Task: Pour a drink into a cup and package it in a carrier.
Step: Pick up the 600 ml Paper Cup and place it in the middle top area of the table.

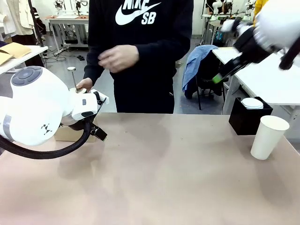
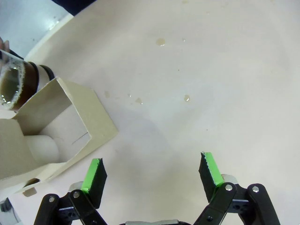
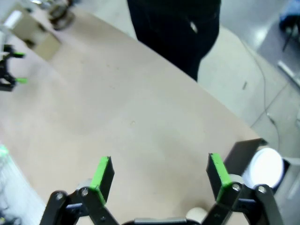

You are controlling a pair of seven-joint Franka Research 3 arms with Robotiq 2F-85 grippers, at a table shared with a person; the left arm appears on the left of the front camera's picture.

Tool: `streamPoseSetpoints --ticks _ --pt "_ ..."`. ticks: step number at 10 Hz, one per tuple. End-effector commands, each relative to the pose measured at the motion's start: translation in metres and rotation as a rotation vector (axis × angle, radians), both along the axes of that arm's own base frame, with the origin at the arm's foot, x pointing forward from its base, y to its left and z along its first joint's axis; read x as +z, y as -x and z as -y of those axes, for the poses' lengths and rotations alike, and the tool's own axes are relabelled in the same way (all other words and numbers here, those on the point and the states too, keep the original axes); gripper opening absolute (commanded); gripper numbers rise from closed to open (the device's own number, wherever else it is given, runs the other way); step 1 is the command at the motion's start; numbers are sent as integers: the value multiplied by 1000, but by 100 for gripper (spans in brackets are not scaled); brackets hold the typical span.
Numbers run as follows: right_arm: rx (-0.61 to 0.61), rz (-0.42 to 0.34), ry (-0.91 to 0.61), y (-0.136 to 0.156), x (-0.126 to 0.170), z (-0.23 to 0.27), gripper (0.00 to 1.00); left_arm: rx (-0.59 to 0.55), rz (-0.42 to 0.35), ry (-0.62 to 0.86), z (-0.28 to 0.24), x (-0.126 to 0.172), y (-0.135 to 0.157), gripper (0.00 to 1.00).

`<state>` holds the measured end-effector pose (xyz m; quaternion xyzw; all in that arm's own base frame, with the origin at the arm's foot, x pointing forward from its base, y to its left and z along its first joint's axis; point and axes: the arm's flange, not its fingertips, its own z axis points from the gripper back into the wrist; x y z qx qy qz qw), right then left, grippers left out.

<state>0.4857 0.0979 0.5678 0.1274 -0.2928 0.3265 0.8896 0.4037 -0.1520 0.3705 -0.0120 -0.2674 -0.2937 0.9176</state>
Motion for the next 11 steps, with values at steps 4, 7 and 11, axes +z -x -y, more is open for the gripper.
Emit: streamPoseSetpoints --ticks 4,7,11 --pt "385 153 -445 1 -44 216 100 0 0 0 0 0 0 100" --pt "407 339 -682 51 -129 301 100 0 0 0 0 0 0 100" --pt "404 406 -806 61 -226 338 100 0 0 0 0 0 0 100"
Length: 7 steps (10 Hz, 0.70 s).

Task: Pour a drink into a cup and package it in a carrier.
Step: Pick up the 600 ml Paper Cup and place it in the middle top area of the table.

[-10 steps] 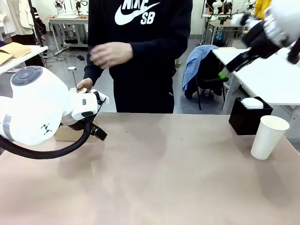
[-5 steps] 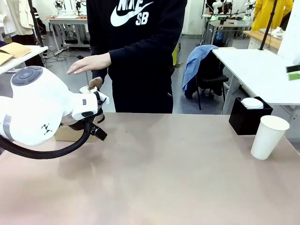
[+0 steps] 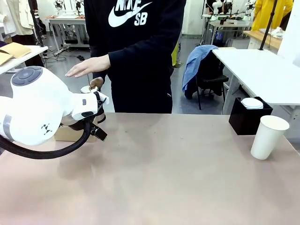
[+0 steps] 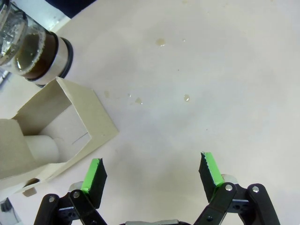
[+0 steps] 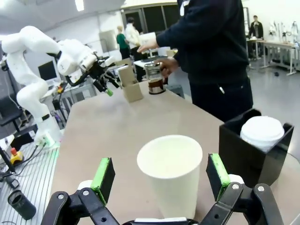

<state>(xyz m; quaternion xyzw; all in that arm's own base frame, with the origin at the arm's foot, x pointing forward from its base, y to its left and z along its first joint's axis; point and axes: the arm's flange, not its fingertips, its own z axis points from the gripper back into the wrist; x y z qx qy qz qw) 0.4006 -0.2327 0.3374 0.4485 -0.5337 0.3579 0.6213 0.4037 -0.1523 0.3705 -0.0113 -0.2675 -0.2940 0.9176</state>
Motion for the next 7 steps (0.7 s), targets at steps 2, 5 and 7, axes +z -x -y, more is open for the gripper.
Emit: streamPoseSetpoints --ticks 2,5,7 --pt "12 58 -2 -26 -4 9 100 0 0 1 -1 0 0 100" --pt "22 -2 -2 -20 -20 2 100 0 0 1 -1 0 0 100" --pt "22 -2 -2 -20 -20 2 100 0 0 1 -1 0 0 100"
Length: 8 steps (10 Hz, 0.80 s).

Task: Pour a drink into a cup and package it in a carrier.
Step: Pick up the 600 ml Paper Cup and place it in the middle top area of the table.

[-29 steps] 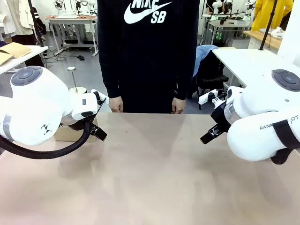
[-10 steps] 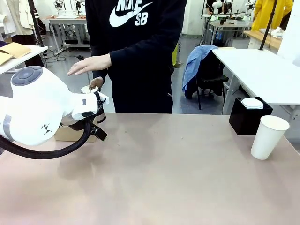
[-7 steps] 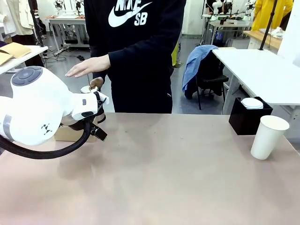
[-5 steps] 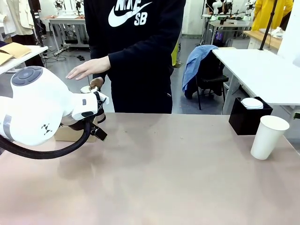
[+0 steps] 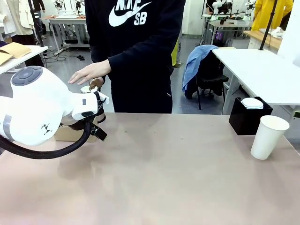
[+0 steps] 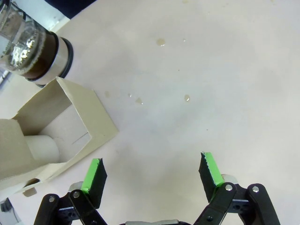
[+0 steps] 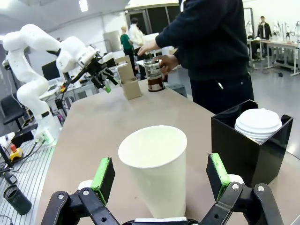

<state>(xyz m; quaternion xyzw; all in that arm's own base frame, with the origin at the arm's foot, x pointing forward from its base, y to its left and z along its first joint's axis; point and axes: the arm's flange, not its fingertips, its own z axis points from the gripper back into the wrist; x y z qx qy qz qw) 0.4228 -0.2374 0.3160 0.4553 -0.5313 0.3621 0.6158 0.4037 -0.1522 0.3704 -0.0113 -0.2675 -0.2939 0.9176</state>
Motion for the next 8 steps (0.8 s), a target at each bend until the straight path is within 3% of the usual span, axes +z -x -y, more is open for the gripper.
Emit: streamPoseSetpoints --ticks 1,2,5,8 --pt "4 -3 5 2 2 -3 100 0 0 1 0 0 0 100" --pt "0 0 0 0 0 0 100 0 0 1 0 0 0 100" --pt "-96 124 -23 -7 -26 -17 100 0 0 1 0 0 0 100" --pt "-119 124 8 -10 -53 -19 100 0 0 1 0 0 0 100"
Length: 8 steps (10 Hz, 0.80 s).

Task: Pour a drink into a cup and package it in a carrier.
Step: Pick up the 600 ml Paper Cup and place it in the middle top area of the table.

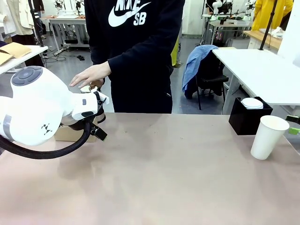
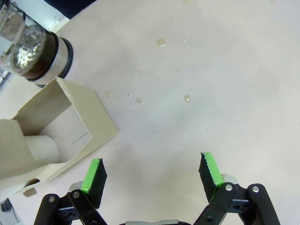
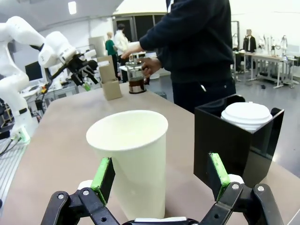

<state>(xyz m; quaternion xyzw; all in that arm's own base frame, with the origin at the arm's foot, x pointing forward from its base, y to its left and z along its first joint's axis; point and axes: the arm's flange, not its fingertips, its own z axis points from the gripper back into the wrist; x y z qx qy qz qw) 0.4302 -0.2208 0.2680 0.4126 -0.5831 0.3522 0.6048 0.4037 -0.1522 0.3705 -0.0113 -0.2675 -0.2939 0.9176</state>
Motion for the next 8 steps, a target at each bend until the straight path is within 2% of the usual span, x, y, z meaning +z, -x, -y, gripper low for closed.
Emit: streamPoseSetpoints --ticks 1,4,8 --pt "-16 16 11 -2 -11 0 100 0 0 1 0 0 0 100" --pt "24 -36 16 -4 -26 -7 100 0 0 1 0 0 0 100" --pt "33 -51 22 -9 -32 -23 100 0 0 1 0 0 0 100"
